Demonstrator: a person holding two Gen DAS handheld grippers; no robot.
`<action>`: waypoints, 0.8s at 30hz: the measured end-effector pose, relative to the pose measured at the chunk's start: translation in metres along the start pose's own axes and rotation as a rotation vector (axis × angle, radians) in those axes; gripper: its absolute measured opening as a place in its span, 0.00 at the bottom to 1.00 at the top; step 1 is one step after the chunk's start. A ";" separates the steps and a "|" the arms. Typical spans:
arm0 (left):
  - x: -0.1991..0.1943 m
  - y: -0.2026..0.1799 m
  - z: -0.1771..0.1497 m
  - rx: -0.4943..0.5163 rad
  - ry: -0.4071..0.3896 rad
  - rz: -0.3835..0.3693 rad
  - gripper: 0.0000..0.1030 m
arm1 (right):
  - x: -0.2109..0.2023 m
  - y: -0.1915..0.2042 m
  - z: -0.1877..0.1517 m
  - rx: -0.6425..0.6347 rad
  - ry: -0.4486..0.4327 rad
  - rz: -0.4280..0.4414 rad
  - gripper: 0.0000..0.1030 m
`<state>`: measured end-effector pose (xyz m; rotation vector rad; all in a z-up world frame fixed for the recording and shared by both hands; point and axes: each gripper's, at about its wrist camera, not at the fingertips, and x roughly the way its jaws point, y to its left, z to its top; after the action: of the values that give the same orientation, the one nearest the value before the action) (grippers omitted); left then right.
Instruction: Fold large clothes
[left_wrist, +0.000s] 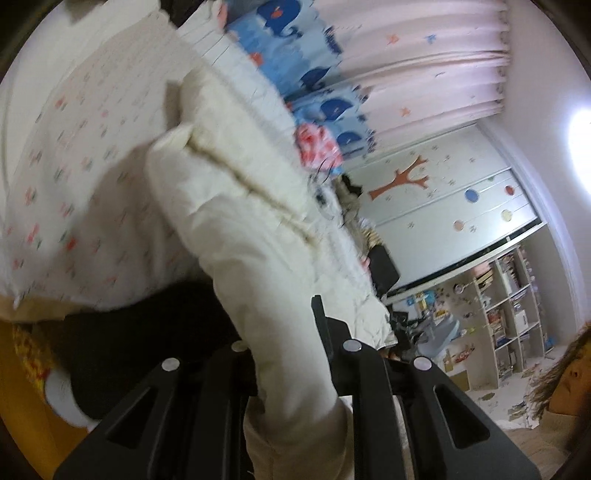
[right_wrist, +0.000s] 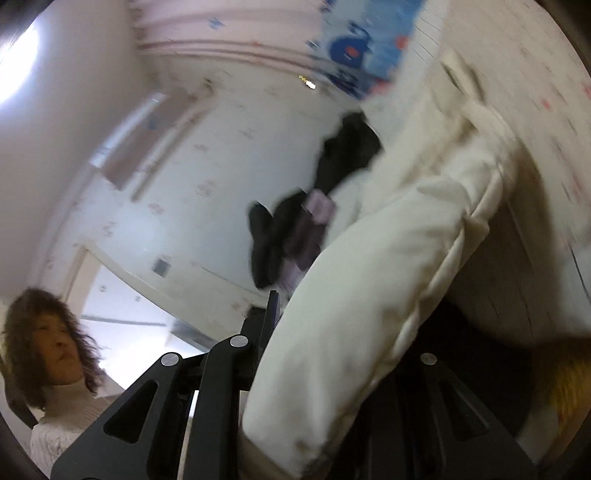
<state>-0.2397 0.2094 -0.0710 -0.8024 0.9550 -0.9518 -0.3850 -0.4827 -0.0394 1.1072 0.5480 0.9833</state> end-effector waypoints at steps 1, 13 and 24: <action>0.001 -0.006 0.007 0.009 -0.022 -0.011 0.16 | 0.002 0.002 0.006 -0.010 -0.012 0.010 0.20; 0.015 -0.029 0.080 0.075 -0.183 -0.034 0.16 | 0.038 0.017 0.082 -0.109 -0.130 -0.010 0.20; 0.059 -0.028 0.159 0.085 -0.278 -0.045 0.16 | 0.106 0.016 0.177 -0.099 -0.173 -0.205 0.20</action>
<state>-0.0868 0.1679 -0.0056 -0.8609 0.6544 -0.8868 -0.1995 -0.4747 0.0527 1.0146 0.4574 0.7221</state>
